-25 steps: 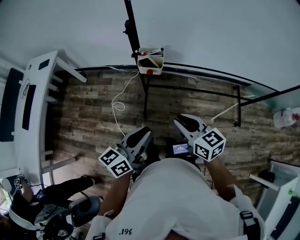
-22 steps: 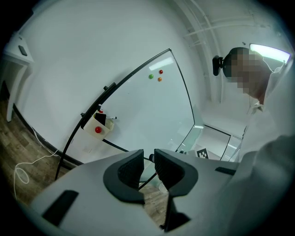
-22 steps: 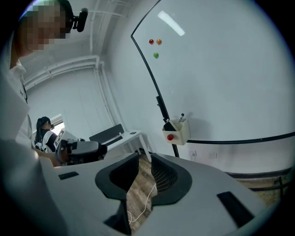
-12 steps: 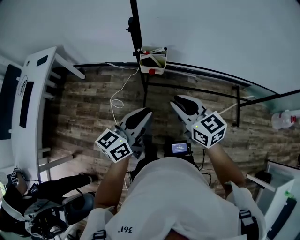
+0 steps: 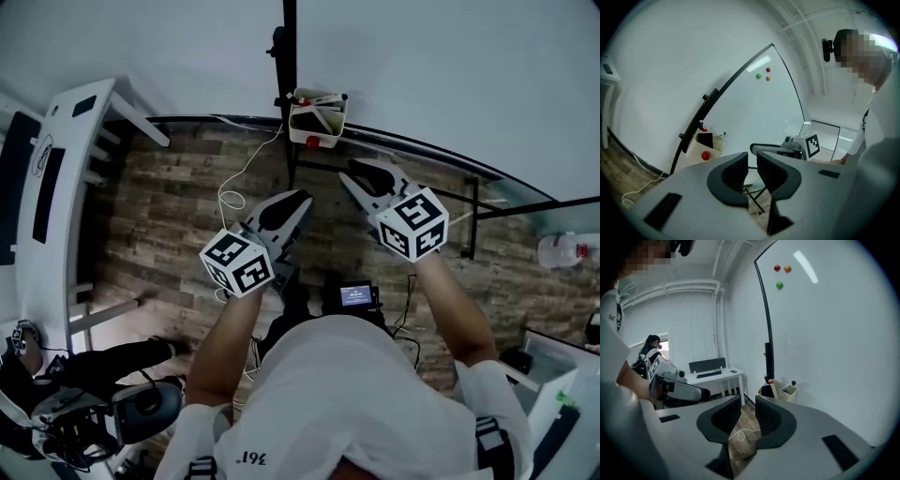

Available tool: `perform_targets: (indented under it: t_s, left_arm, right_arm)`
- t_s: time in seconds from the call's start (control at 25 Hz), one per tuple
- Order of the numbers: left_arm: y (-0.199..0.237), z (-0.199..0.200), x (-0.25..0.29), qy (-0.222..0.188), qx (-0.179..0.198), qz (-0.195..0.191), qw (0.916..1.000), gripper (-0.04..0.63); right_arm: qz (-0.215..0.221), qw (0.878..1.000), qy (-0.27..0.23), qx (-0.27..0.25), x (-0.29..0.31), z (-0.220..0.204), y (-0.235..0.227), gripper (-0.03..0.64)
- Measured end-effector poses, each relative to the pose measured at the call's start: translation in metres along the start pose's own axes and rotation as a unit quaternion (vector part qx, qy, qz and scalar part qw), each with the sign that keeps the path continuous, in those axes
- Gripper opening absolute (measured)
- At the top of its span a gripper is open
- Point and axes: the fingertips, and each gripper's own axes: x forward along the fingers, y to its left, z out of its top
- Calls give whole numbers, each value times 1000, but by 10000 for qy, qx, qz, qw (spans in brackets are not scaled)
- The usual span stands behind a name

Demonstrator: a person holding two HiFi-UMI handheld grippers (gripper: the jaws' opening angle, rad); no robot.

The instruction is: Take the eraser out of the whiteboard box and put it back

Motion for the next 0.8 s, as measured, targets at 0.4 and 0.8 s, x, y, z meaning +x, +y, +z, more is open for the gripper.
perform_targets:
  t_s: [0.4, 0.8]
  left_arm:
    - [31, -9, 17, 139, -124, 186, 9997, 61]
    - [63, -17, 24, 301, -214, 377, 9986, 61]
  right_arm:
    - [12, 9957, 590, -720, 43, -3, -23, 105]
    - [-62, 9876, 1056, -1163, 90, -1, -39, 124]
